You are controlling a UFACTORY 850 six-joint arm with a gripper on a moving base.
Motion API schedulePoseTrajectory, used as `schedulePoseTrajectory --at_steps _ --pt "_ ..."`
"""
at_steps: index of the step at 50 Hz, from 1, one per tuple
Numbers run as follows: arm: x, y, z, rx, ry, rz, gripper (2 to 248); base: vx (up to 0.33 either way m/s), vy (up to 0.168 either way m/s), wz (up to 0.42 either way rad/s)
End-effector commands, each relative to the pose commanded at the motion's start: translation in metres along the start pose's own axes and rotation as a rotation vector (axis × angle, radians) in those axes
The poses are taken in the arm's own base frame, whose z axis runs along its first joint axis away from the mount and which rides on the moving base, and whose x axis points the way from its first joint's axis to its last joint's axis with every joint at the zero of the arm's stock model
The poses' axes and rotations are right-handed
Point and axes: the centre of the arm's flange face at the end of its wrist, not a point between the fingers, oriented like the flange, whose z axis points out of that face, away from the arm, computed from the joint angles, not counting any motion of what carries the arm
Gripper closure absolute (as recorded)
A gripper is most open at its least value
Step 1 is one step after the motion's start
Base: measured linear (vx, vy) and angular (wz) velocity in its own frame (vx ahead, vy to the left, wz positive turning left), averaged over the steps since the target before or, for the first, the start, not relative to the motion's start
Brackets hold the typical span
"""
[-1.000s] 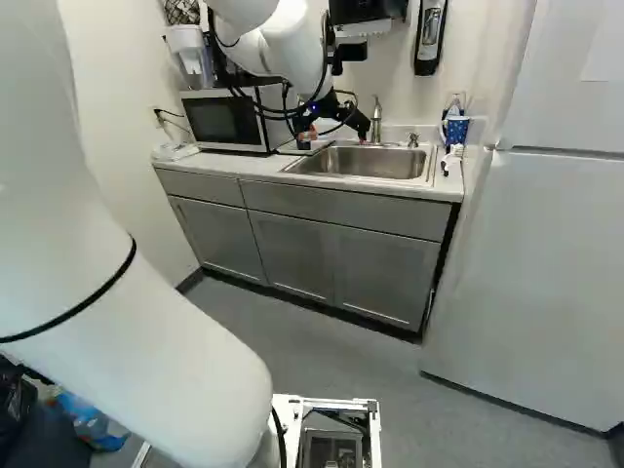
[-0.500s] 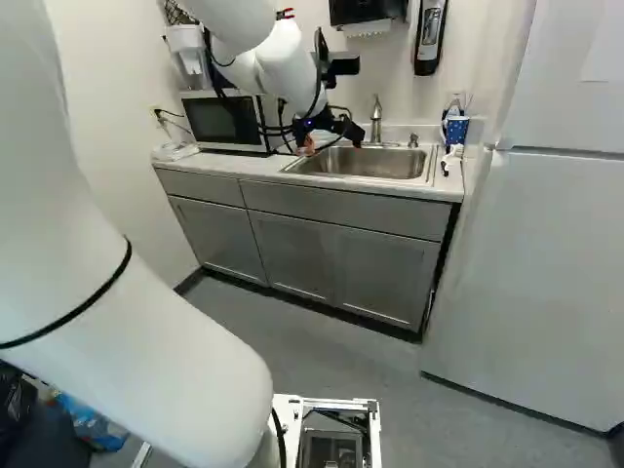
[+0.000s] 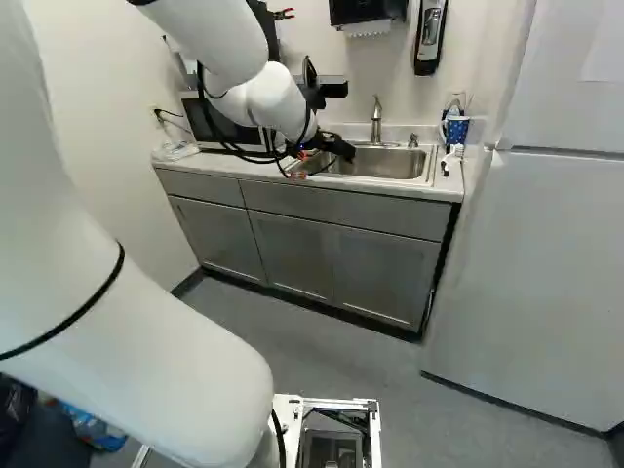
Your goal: Rinse the cup and place it in the tray
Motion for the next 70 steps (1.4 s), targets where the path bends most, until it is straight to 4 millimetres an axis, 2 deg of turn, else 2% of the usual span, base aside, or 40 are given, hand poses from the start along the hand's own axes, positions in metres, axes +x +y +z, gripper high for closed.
schedulePoseTrajectory --at_steps 23,48,70 --pt "-0.076 -0.020 0.004 0.046 0.079 -0.043 3 0.000 0.000 0.000" --pt "-0.160 -0.035 -0.005 0.101 0.164 -0.085 3 0.000 0.000 0.000" --pt "-0.215 -0.040 -0.018 0.139 0.219 -0.109 3 0.000 0.000 0.000"
